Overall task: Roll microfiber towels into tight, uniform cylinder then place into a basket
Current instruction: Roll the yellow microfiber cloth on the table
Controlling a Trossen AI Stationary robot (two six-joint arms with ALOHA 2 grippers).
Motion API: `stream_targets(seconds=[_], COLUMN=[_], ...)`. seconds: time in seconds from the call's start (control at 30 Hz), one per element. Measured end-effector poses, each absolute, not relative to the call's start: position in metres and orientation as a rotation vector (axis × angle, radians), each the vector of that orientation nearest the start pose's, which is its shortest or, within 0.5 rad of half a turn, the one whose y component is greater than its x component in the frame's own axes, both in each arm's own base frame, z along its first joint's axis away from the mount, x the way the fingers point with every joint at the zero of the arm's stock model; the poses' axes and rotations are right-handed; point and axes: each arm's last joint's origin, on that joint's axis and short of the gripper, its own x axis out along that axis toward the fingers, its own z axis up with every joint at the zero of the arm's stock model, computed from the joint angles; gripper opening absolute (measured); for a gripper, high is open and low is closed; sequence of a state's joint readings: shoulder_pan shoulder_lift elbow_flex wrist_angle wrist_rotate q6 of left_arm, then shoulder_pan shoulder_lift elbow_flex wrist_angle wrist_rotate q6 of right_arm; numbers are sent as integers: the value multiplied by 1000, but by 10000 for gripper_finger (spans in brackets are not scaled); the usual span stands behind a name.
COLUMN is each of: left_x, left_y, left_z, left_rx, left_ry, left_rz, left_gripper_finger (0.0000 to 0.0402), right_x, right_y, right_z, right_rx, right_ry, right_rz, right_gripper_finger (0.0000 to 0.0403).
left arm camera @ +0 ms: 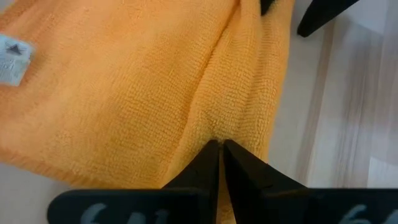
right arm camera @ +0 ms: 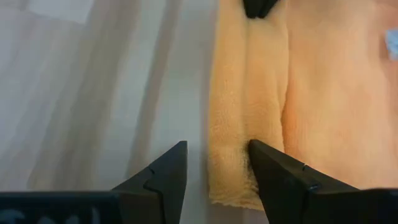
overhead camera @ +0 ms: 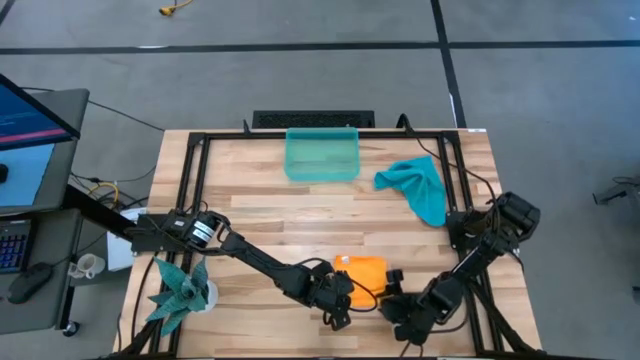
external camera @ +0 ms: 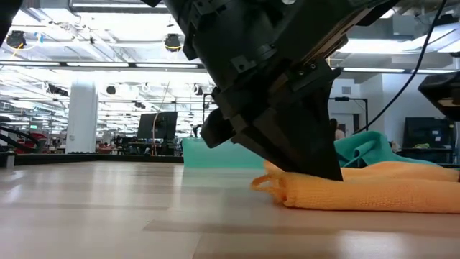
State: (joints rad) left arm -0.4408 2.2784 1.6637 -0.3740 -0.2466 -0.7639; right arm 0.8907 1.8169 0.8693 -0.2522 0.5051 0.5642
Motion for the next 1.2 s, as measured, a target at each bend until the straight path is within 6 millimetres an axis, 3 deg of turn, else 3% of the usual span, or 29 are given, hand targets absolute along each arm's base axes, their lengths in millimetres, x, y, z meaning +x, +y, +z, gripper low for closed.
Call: stream_targets(seconds=[0.27, 0.5, 0.7, 0.93, 1.2], left_x=[436, 436, 436, 436, 437], left_y=[-198, -198, -199, -199, -208], left_z=[132, 132, 132, 133, 142], left_rx=[-332, -306, -285, -204, -78], left_ry=[934, 936, 939, 942, 931], left_rz=[161, 148, 132, 89, 15], left_gripper_finger=[20, 26, 65, 106, 100], right_x=[209, 209, 208, 208, 208], right_y=[221, 218, 218, 218, 218], right_z=[105, 104, 103, 103, 103], right_rx=[-172, -146, -142, -72, 3], right_ry=[987, 991, 992, 990, 995], right_rz=[-23, -58, -60, -95, -120], right_gripper_finger=[168, 95, 49, 22, 24])
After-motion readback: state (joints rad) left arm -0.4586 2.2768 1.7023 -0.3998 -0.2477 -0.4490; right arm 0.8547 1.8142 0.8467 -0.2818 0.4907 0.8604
